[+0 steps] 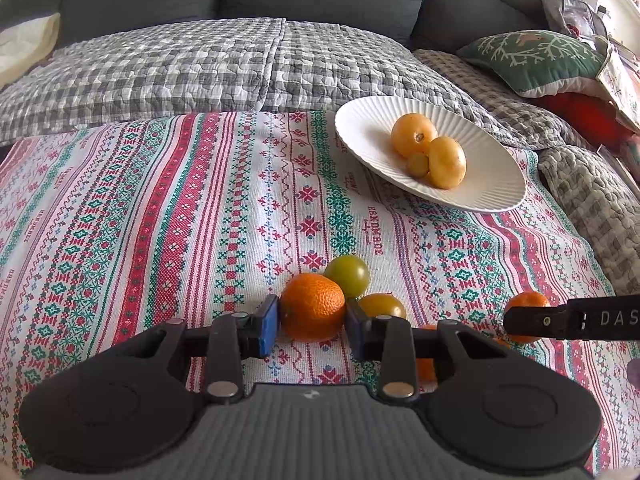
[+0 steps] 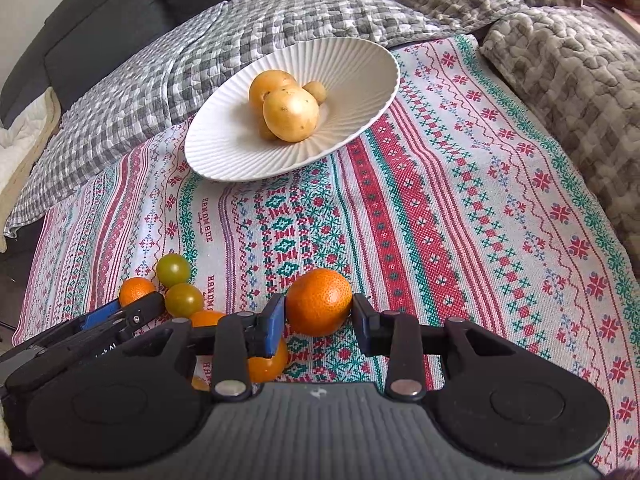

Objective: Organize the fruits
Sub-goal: 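Grasp an orange with the right tool, then carry the orange in the right tool to the white bowl while the left tool carries another orange there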

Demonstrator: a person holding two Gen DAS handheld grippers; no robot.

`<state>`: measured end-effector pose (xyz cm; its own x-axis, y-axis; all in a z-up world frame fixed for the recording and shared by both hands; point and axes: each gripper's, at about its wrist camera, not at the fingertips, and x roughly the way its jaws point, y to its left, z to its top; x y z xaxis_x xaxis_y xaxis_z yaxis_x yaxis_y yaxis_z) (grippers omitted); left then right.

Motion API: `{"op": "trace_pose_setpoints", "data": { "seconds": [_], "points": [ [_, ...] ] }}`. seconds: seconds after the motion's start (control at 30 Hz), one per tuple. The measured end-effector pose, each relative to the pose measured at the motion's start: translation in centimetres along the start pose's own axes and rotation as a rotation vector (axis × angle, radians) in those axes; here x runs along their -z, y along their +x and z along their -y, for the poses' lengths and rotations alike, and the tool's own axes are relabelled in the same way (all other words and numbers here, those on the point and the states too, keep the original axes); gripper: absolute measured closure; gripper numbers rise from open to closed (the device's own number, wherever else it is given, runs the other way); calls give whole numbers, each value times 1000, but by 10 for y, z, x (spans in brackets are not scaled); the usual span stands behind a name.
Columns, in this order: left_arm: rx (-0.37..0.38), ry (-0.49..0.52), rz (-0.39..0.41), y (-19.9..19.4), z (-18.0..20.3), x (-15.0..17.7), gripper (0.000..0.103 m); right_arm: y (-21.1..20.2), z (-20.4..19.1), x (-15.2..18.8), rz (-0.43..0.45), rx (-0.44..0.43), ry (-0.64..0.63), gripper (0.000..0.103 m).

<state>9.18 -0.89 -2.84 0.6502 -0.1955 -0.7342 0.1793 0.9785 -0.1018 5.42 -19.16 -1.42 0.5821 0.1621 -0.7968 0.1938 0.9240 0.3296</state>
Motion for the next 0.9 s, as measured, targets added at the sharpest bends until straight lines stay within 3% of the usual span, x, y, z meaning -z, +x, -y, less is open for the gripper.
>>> {"op": "trace_pose_setpoints", "data": {
  "seconds": [0.4, 0.8, 0.9],
  "points": [
    [29, -6, 6, -11, 4, -3, 79, -16, -7, -5, 33, -25, -10, 71],
    [95, -42, 36, -28, 14, -17, 79, -40, -6, -17, 122, -58, -1, 71],
    [102, -12, 48, -27, 22, -23, 79, -41, -1, -20, 139, -60, 15, 71]
  ]
}}
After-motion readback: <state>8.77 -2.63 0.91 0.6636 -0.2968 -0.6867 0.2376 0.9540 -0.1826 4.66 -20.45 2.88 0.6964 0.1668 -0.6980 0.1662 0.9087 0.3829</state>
